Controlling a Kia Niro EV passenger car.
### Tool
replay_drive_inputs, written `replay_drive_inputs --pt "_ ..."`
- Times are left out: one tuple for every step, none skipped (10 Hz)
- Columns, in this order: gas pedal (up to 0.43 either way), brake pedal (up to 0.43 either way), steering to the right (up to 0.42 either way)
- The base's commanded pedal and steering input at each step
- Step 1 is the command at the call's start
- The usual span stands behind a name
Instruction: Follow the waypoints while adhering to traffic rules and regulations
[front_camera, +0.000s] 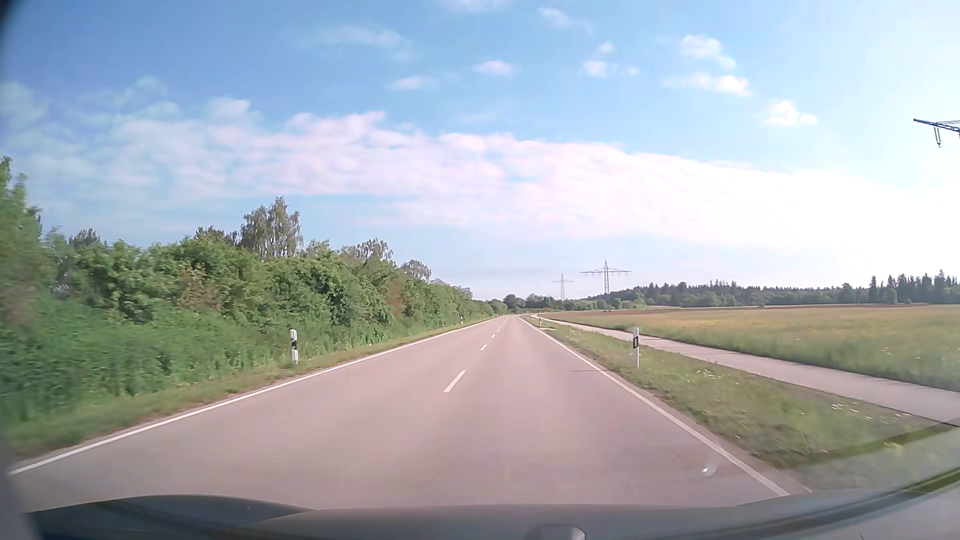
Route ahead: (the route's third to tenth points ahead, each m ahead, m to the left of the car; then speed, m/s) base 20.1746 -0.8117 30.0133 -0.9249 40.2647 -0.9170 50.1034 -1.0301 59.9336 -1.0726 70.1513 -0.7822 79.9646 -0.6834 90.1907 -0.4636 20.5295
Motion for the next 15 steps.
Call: replay_drive_inputs --pt "0.22 0.0 0.001" --pt "0.22 0.0 0.001" --pt "0.22 0.0 0.001" --pt "0.22 0.0 0.001" --pt "0.22 0.0 0.0" --pt "0.22 0.0 0.0" --pt "0.22 0.0 0.0" --pt "0.22 0.0 0.0" --pt "0.22 0.0 0.0" --pt "0.22 0.0 0.0" --pt "0.22 0.0 -0.001" --pt "0.22 0.0 -0.001" --pt "0.22 0.0 -0.002" --pt "0.22 0.0 -0.003" --pt "0.22 0.0 -0.002"
